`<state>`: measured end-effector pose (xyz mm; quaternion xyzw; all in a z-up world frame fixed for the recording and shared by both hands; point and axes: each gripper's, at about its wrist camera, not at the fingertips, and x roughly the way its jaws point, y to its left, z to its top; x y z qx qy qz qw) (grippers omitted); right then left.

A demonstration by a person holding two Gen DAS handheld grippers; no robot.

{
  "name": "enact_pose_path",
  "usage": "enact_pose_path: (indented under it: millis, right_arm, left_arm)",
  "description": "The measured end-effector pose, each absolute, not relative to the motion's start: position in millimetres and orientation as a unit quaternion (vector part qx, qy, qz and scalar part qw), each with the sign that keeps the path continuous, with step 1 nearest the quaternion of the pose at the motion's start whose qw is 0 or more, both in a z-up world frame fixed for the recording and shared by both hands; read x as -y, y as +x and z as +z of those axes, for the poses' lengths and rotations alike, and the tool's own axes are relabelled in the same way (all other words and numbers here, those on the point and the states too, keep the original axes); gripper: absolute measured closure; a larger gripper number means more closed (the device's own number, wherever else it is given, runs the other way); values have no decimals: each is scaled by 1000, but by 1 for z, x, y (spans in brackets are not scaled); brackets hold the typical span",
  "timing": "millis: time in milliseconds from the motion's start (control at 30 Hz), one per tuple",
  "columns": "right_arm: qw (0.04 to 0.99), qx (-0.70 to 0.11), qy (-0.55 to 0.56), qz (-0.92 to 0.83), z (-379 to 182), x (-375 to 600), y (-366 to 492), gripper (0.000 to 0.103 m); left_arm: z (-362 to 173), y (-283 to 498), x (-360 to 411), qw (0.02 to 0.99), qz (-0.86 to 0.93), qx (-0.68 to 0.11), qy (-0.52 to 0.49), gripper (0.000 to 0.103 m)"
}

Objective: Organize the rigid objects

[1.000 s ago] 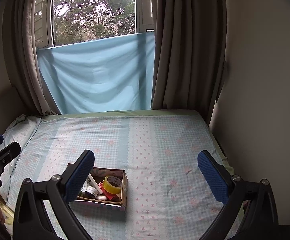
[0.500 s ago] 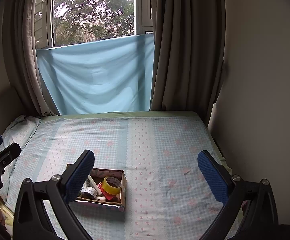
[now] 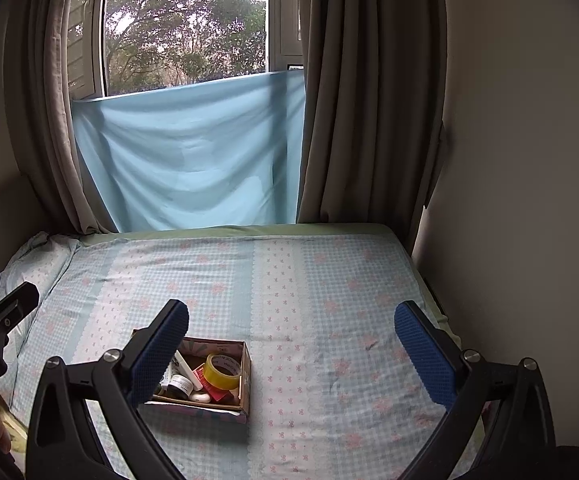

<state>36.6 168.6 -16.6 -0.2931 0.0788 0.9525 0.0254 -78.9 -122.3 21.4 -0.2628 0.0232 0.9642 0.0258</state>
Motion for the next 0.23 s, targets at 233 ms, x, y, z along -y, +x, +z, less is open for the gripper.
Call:
enact_pose_path:
  millis: [233]
  right_arm:
    - [27,-78,-294,952,-16,-168,38,0]
  left_arm:
    - [22,-77,125,24,966,-24,-257,0]
